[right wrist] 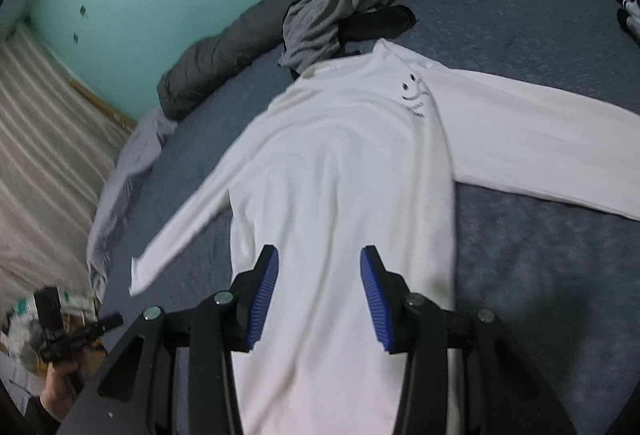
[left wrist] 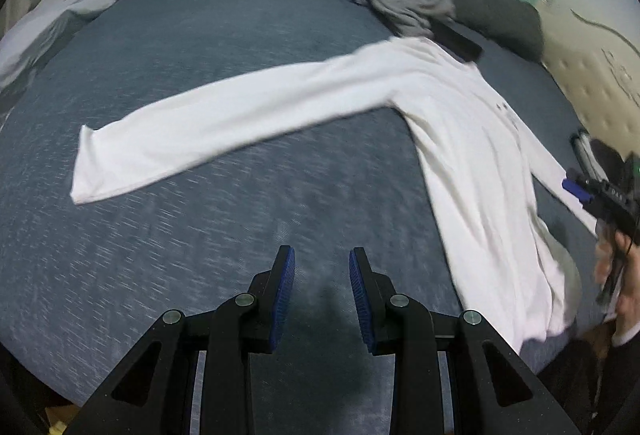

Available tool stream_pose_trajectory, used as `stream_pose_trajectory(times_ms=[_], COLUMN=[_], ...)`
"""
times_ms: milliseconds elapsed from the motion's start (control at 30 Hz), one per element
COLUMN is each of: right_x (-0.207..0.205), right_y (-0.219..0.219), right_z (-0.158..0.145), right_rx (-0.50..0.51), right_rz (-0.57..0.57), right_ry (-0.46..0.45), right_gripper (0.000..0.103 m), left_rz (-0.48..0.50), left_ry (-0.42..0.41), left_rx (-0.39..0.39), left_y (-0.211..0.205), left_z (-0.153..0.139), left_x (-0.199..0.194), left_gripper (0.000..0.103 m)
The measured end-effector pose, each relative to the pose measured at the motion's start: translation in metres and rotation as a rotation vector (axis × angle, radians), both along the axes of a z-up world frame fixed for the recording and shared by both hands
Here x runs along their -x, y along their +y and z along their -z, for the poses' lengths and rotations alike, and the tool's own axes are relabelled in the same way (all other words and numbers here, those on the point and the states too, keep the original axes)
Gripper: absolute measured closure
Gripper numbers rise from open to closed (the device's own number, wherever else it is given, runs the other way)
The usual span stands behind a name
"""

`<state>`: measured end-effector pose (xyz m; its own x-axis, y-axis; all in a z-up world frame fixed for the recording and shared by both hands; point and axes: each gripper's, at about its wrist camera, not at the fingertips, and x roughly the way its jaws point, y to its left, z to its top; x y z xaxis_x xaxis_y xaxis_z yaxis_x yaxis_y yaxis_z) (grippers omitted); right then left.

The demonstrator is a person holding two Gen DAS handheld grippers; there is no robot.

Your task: Fold clothes

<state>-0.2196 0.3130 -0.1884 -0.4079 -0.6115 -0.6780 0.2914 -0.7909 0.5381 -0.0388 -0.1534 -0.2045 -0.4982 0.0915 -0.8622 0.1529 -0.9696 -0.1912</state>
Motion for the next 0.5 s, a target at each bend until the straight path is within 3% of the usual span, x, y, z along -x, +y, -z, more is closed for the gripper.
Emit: stream_pose_trajectory(times_ms=[267, 500], right_x=[-0.053, -0.089], right_y=[0.031, 0.060], right_z=[0.005, 0.016], right_rx=[-0.177, -0.194], right_rz=[-0.112, -0.106], right_ry=[-0.077, -0.138], right_gripper=[0.060, 0.060], left_rz=[0.094, 0.175], left_ry=[-0.003, -0.005], left_rx=[-0.036, -0.049], left_y=[0.046, 0.087], left_z=[0.005, 0.006], left_x=[-0.016, -0.026], left_gripper=[0.072, 0.072])
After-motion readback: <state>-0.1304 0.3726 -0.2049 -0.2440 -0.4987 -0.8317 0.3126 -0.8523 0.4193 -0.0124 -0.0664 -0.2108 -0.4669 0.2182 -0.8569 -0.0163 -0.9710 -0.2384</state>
